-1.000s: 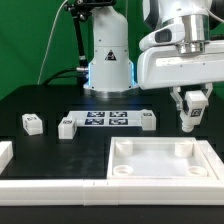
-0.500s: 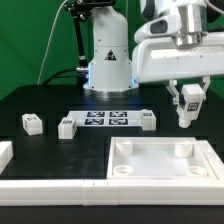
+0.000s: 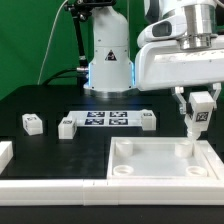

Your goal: Assemble one leg

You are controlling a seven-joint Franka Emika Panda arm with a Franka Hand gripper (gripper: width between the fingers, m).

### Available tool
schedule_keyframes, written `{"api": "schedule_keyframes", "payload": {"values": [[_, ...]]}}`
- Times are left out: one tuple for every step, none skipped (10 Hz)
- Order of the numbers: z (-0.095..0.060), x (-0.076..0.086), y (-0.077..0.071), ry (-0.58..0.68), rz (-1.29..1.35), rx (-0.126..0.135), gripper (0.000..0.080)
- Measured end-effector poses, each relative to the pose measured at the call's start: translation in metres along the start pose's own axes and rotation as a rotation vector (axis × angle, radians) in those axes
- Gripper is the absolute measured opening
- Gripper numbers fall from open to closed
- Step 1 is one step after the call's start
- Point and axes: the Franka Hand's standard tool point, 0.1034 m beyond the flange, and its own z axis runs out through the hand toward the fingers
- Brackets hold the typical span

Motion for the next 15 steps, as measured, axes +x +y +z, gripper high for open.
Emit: {"api": "schedule_keyframes", "payload": {"values": [[0.001,0.012,-0.002,0.013,-0.001,0.002,0.0291],[0.002,0.009,-0.001,0.010,-0.002,0.001,0.0291],[0.003,0.007,-0.001,0.007,-0.002,0.001,0.0291],[0.003,0.007,-0.001,0.007,-0.002,0.001,0.0291],[0.003,0.007,-0.001,0.007,-0.002,0.001,0.0291],[0.003,0.007,-0.001,0.006,-0.002,0.001,0.0291],[0.004,0.007,0.000,0.007,-0.008,0.000,0.0291],[0.006,0.013,0.008,0.012,-0.042,-0.005,0.0291],[0.008,0.023,0.016,0.021,-0.041,-0.009,0.0291],[0.010,0.037,0.022,0.032,-0.052,-0.012,0.0291],[0.011,0.047,0.031,0.023,-0.078,-0.013,0.0291],[0.011,0.055,0.038,0.054,-0.071,-0.022,0.0291],[0.015,0.053,0.041,0.046,-0.066,-0.024,0.0291],[0.015,0.053,0.041,0.047,-0.066,-0.023,0.0291],[0.012,0.061,0.046,0.149,-0.080,-0.049,0.0291]]}}
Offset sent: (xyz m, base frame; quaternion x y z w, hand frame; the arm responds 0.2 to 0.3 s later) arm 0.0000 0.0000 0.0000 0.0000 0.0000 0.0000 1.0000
